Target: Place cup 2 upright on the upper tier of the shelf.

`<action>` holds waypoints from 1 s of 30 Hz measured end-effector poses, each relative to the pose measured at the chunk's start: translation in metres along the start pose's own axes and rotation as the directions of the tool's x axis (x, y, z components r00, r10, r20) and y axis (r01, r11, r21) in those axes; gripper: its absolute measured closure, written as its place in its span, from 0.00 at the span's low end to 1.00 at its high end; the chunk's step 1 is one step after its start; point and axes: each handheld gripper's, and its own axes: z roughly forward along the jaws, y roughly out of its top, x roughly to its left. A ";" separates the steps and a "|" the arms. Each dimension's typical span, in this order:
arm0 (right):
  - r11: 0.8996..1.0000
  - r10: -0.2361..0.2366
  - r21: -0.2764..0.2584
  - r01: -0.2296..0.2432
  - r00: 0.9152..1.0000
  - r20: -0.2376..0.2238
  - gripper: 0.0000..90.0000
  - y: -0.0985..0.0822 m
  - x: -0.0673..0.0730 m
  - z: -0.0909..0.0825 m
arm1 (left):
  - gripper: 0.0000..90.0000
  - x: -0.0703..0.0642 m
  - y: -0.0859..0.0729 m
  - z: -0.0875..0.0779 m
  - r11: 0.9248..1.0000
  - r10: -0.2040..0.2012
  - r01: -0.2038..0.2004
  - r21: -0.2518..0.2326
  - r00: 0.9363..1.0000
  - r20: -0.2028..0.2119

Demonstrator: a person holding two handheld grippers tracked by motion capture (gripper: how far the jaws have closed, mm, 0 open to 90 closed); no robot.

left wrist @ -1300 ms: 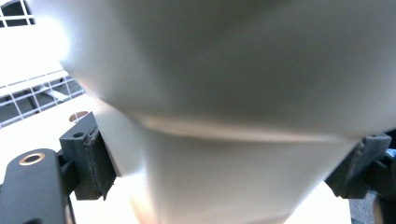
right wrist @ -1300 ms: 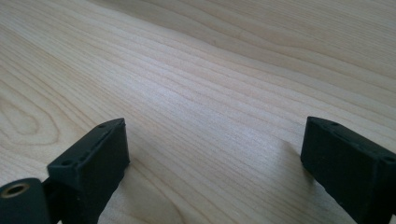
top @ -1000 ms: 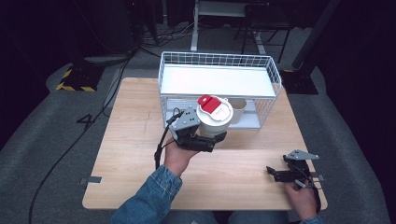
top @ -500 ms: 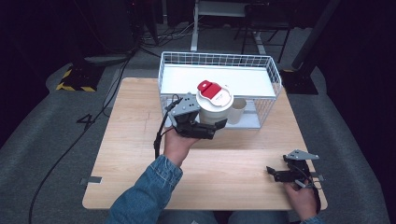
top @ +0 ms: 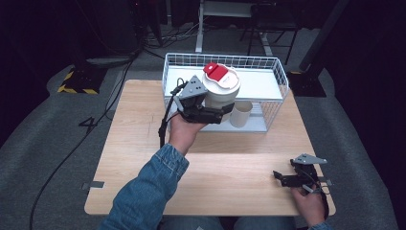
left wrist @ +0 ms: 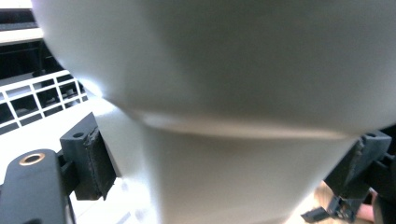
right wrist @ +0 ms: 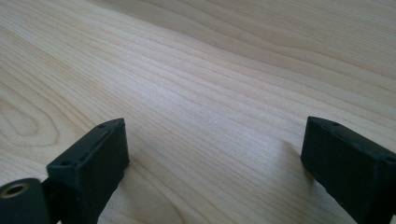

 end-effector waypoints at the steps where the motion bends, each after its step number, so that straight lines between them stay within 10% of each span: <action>1: 1.000 0.000 0.000 0.000 1.000 0.000 0.09 0.000 0.000 0.000 | 0.16 0.002 0.001 0.000 1.000 -0.003 0.003 0.000 1.000 -0.004; 30: 1.000 0.000 -0.001 0.000 1.000 -0.001 0.09 0.000 0.000 0.000 | 0.16 0.065 0.044 0.037 0.995 -0.097 0.092 -0.038 0.981 -0.166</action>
